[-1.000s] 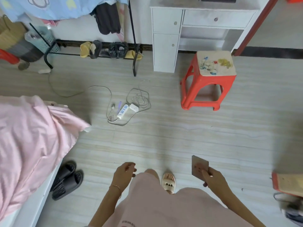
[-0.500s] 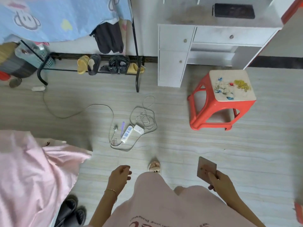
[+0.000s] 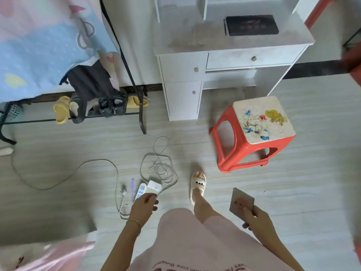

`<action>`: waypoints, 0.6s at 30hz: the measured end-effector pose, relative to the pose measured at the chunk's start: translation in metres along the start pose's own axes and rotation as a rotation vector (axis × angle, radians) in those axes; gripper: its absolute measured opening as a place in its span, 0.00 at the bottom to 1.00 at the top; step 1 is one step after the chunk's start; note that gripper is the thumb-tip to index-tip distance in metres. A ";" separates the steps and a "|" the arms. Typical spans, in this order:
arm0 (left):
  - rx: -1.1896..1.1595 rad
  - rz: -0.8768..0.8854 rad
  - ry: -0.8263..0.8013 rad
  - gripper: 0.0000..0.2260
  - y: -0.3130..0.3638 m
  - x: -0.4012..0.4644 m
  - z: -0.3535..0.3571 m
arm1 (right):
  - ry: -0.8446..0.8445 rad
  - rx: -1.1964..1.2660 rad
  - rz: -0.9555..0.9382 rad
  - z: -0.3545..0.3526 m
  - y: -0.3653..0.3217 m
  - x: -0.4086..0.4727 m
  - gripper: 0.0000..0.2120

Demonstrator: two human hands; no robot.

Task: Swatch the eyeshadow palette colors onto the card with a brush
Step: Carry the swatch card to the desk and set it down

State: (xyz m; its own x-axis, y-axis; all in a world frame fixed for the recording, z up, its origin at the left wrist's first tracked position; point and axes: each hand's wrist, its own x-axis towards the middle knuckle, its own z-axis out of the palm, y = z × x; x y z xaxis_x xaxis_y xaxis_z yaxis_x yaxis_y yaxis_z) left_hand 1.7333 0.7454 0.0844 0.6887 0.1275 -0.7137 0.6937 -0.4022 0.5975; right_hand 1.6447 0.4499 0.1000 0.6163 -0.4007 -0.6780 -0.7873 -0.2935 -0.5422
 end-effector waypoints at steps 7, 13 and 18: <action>0.001 -0.005 -0.002 0.07 0.110 0.075 0.010 | -0.005 -0.005 0.003 -0.042 -0.086 0.099 0.08; -0.002 0.088 0.014 0.06 0.219 0.142 0.014 | -0.011 -0.043 -0.029 -0.080 -0.173 0.174 0.08; -0.004 0.082 -0.006 0.06 0.273 0.187 0.022 | -0.003 -0.013 -0.034 -0.091 -0.224 0.219 0.06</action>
State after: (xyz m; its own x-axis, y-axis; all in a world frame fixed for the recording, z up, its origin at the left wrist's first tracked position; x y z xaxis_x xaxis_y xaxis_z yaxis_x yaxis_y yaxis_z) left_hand 2.0461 0.6392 0.1059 0.7418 0.0885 -0.6647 0.6359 -0.4078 0.6553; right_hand 1.9548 0.3484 0.1182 0.6426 -0.3875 -0.6610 -0.7662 -0.3183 -0.5582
